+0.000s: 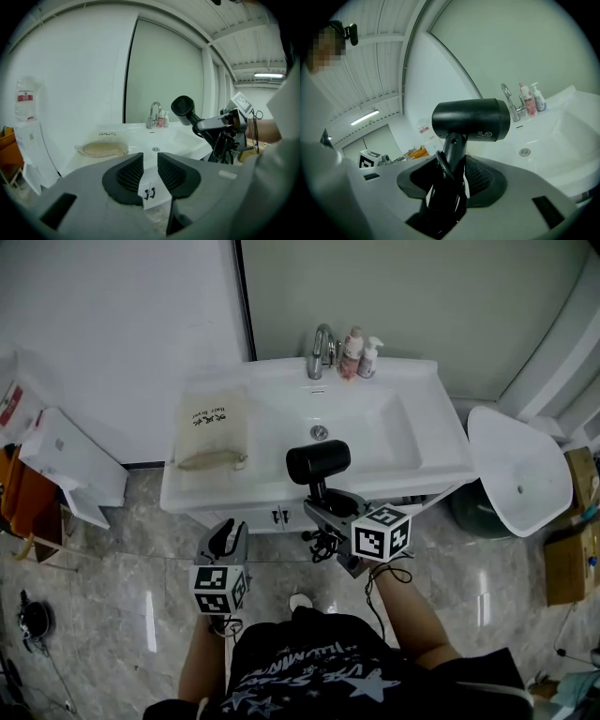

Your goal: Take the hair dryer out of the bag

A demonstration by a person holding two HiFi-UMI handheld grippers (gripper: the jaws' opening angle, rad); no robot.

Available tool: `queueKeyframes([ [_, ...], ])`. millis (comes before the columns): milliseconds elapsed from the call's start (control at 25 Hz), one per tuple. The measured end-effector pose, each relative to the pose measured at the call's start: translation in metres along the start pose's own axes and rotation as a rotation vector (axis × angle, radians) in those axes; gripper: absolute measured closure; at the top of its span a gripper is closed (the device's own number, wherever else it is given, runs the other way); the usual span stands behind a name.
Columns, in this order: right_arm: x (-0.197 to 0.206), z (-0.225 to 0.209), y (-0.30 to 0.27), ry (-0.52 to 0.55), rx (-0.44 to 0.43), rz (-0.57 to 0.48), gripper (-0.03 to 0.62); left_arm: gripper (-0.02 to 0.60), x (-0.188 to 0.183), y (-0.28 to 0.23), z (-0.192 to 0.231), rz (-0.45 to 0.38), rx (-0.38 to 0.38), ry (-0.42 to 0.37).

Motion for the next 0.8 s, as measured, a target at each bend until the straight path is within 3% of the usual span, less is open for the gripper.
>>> queueKeyframes([
  [320, 0.019, 0.005, 0.019, 0.0, 0.068, 0.019, 0.413, 0.546, 0.016, 0.014, -0.011, 0.005, 0.044, 0.028],
  [800, 0.072, 0.071, 0.058, -0.017, 0.109, 0.031, 0.413, 0.557, 0.05, 0.095, -0.022, 0.012, 0.071, 0.04],
])
Point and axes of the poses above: the fingertips, and each gripper's own axes: y backward along the fingers, z to its left, x out of its underside, the point moved 9 cm from there along y, backward along the fingers, and after that the axes turned 5 degrees about -y, right-handed, at the moved point
